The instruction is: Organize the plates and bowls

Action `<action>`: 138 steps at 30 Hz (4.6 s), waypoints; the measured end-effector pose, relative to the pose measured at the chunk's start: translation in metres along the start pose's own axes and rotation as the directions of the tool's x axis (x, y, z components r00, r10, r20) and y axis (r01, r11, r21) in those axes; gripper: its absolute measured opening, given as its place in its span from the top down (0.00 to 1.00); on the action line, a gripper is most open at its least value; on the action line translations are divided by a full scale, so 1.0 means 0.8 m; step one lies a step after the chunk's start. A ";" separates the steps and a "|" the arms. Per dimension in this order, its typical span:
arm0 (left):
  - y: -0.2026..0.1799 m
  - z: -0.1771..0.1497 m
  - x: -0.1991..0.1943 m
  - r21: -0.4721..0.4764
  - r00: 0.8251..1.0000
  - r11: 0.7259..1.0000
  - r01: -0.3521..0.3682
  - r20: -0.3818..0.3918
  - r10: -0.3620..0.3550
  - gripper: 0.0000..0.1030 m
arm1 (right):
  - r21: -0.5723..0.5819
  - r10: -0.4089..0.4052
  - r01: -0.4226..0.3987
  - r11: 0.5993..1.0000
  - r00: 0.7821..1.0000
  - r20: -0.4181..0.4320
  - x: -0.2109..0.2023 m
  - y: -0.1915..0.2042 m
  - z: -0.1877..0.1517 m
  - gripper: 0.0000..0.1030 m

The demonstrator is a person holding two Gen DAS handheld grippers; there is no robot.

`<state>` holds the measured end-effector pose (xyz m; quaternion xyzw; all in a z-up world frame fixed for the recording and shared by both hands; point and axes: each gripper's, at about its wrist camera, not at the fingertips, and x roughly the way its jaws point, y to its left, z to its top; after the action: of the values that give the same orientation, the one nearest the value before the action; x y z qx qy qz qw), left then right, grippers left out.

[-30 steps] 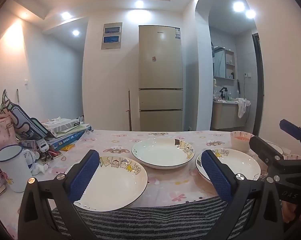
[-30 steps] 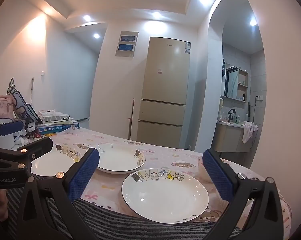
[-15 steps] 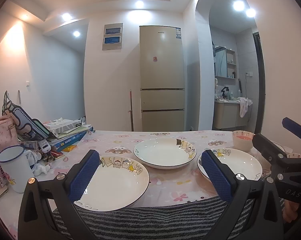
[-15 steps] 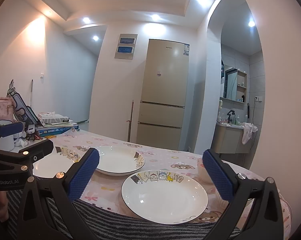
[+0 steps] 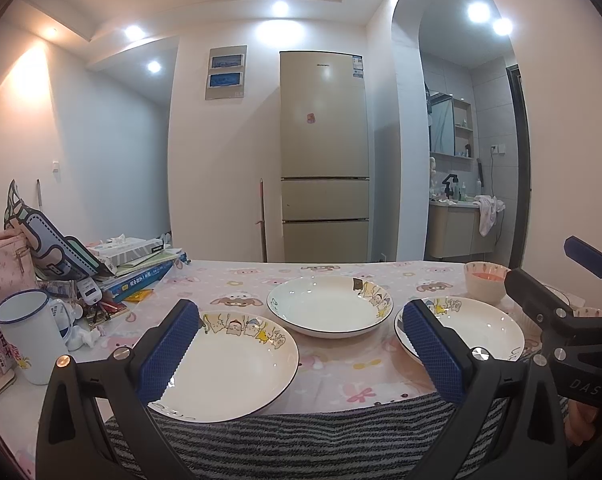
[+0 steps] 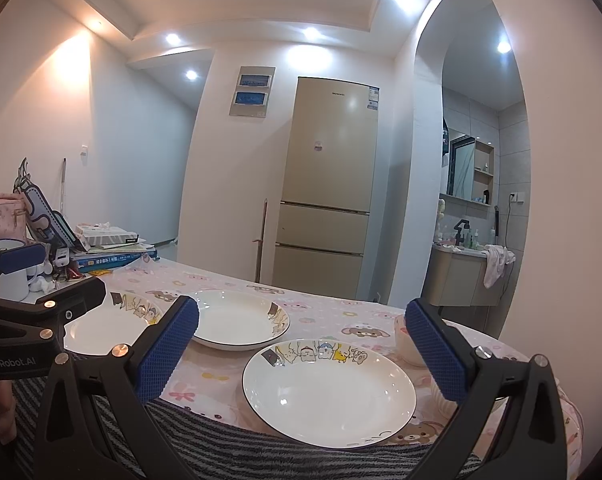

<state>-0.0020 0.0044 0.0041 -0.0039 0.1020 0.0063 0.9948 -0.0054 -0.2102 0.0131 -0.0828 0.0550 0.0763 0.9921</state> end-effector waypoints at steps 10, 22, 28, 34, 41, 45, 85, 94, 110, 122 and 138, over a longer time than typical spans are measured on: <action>-0.001 0.000 0.003 0.004 1.000 1.000 -0.004 0.001 0.004 0.00 | -0.001 0.000 0.000 1.000 1.000 -0.002 0.001 0.001 -0.001 0.00; -0.006 -0.004 0.002 0.005 1.000 1.000 -0.006 0.004 0.006 0.00 | -0.002 0.000 0.000 1.000 1.000 -0.002 0.000 0.000 -0.001 0.00; -0.006 -0.005 0.002 0.003 1.000 1.000 -0.006 0.004 0.005 0.00 | -0.005 0.001 -0.001 1.000 1.000 0.004 0.000 0.002 -0.004 0.00; -0.007 -0.005 0.002 0.000 1.000 1.000 -0.004 0.006 0.004 0.00 | 0.007 -0.005 0.005 1.000 1.000 0.008 -0.003 0.000 -0.003 0.00; -0.004 -0.002 -0.003 -0.009 1.000 1.000 -0.003 0.019 0.003 0.00 | 0.000 0.011 -0.011 1.000 1.000 -0.019 0.003 0.002 -0.001 0.00; -0.005 0.001 0.000 -0.003 0.999 0.999 0.035 0.003 -0.035 0.00 | 0.013 0.009 -0.009 1.000 1.000 -0.009 0.001 -0.001 0.002 0.00; -0.020 0.003 -0.041 0.068 0.989 0.997 -0.027 0.149 0.016 0.00 | 0.106 -0.002 0.002 0.994 1.000 0.000 0.000 -0.024 0.002 0.00; -0.010 0.011 -0.047 0.029 0.991 0.999 -0.015 0.132 0.011 0.00 | 0.148 0.041 -0.038 0.988 0.999 -0.019 0.003 -0.037 0.009 0.00; 0.019 0.062 -0.073 0.010 0.993 1.000 -0.024 0.112 0.023 0.00 | 0.211 0.153 -0.152 0.966 0.988 0.014 -0.013 -0.058 0.105 0.00; 0.120 0.057 0.006 -0.224 0.992 0.974 -0.019 -0.123 -0.009 0.11 | 0.179 0.374 -0.354 0.918 0.923 -0.089 0.063 0.027 0.149 0.17; 0.248 -0.061 0.120 -0.486 0.873 0.848 -0.214 -0.485 -0.058 0.57 | 0.302 0.455 -0.341 0.890 0.694 -0.558 0.237 0.139 -0.005 0.84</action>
<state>0.0798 0.2038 -0.0644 -0.2723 0.3407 0.0746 0.8968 0.1627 -0.0755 -0.0316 -0.0018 0.3978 0.2538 0.8817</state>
